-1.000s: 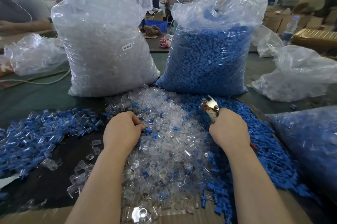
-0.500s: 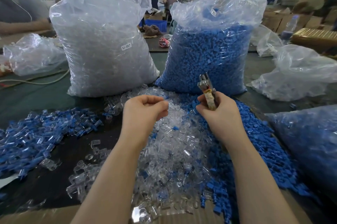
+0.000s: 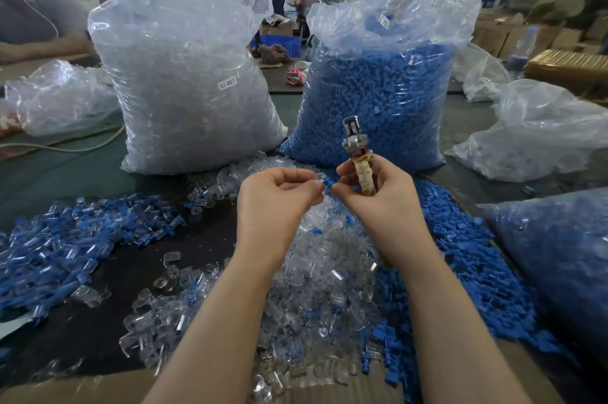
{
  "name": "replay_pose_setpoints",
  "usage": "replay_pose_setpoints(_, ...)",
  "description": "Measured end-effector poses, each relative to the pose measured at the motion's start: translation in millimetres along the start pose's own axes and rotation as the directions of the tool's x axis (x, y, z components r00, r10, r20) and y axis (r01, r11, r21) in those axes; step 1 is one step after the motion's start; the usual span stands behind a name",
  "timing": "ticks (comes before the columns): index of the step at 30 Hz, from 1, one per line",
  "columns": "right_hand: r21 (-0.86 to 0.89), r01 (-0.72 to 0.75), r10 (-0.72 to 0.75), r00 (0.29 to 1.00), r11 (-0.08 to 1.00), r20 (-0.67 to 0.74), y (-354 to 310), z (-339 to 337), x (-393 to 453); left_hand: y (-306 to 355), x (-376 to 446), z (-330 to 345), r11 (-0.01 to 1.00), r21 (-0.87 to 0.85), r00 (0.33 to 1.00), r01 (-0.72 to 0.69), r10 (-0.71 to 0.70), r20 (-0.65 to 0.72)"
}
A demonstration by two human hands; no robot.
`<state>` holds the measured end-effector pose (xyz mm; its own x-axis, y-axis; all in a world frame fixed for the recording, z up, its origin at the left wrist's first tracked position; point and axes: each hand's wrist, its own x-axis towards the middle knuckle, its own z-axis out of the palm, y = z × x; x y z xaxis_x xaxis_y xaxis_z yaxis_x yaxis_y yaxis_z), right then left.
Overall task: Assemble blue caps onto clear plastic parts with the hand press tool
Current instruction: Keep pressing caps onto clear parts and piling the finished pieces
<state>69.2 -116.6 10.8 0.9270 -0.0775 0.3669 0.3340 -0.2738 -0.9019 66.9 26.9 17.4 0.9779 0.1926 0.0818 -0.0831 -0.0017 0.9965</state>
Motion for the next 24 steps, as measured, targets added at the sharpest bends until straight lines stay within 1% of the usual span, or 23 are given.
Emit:
replay_pose_setpoints(3,-0.029,-0.015,0.015,1.000,0.999,0.006,1.1,1.4,0.8,-1.8,-1.3,0.7,0.970,0.202,0.989,-0.138,0.146,-0.028)
replay_pose_setpoints(6,-0.069,-0.035,0.034,0.999,0.997,-0.015,2.8,2.2,1.3,-2.0,-4.7,2.7,0.879,0.384,0.952,-0.284,0.307,0.003)
replay_pose_setpoints(8,-0.097,-0.042,0.040,0.999,0.994,-0.025,3.5,2.2,1.2,-3.1,-6.2,3.4,0.813,0.465,0.925,-0.349,0.378,0.034)
replay_pose_setpoints(10,-0.105,-0.047,0.044,0.999,0.993,-0.025,3.7,2.1,1.6,-4.3,-6.6,3.9,0.776,0.503,0.911,-0.380,0.407,0.061)
replay_pose_setpoints(13,-0.099,-0.052,0.051,0.999,0.994,-0.017,3.8,1.1,2.8,-5.4,-6.1,4.9,0.793,0.487,0.919,-0.366,0.389,0.059)
replay_pose_setpoints(16,-0.031,-0.045,0.045,0.999,0.999,0.001,2.9,-0.6,3.5,-4.9,-4.2,4.5,0.880,0.387,0.956,-0.275,0.293,0.015)
replay_pose_setpoints(18,-0.022,-0.034,0.034,0.999,0.999,0.001,2.3,-1.3,3.6,-4.4,-3.0,3.6,0.922,0.316,0.972,-0.225,0.234,0.011)
replay_pose_setpoints(20,-0.032,-0.026,0.026,1.000,0.999,-0.002,1.9,-1.7,3.6,-3.5,-3.3,3.7,0.940,0.275,0.979,-0.201,0.205,0.017)
replay_pose_setpoints(24,-0.033,-0.026,0.026,1.000,0.999,0.004,0.3,-1.1,4.1,-2.6,-4.5,3.8,0.953,0.236,0.981,-0.192,0.194,0.015)
